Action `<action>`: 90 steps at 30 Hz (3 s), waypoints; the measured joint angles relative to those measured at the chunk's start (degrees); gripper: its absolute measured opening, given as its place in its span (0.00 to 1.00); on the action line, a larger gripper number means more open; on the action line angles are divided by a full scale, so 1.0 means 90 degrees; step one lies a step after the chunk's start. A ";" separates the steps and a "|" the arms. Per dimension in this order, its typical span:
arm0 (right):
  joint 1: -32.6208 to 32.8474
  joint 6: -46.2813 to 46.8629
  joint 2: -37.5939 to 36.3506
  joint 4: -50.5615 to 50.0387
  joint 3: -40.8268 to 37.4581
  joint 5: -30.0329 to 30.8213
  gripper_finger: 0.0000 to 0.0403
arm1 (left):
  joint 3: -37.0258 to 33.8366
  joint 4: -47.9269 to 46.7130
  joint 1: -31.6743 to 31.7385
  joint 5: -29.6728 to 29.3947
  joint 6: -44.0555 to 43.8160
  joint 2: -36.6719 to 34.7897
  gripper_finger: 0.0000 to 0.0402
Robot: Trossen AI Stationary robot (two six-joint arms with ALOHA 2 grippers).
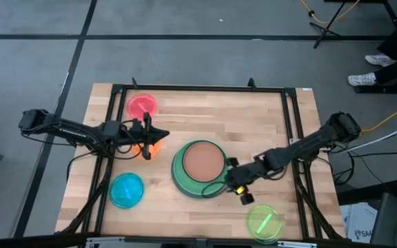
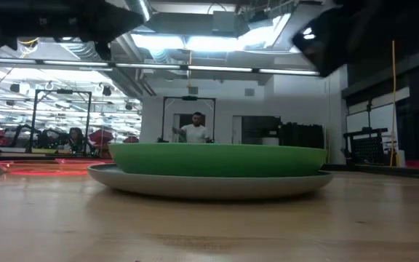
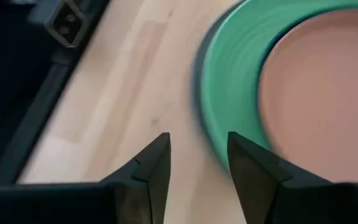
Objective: Stack plastic plates
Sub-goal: Stack the light green plate on the top of the brown plate
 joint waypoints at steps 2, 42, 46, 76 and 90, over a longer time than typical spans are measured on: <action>0.0238 0.0498 -0.0185 -0.0105 -0.0137 -0.0028 0.37 | 0.0094 0.0023 -0.0012 -0.0100 -0.0005 0.0232 0.00; 0.1898 0.4771 -0.1440 -0.0705 -0.2186 -0.0432 0.37 | 0.0276 0.0074 -0.0013 -0.0400 -0.0049 0.0814 0.00; 0.2176 0.5147 -0.1437 -0.0660 -0.2261 -0.0411 0.37 | 0.0276 0.0073 -0.0012 -0.0408 -0.0049 0.0814 0.00; 0.2438 0.5736 -0.0571 0.0848 -0.2892 -0.0575 0.29 | 0.0276 0.0056 -0.0012 -0.0532 -0.0046 0.0812 0.00; 0.2292 0.5247 -0.0545 0.0865 -0.2894 -0.0724 0.01 | 0.0276 0.0044 -0.0012 -0.0534 -0.0046 0.0812 0.00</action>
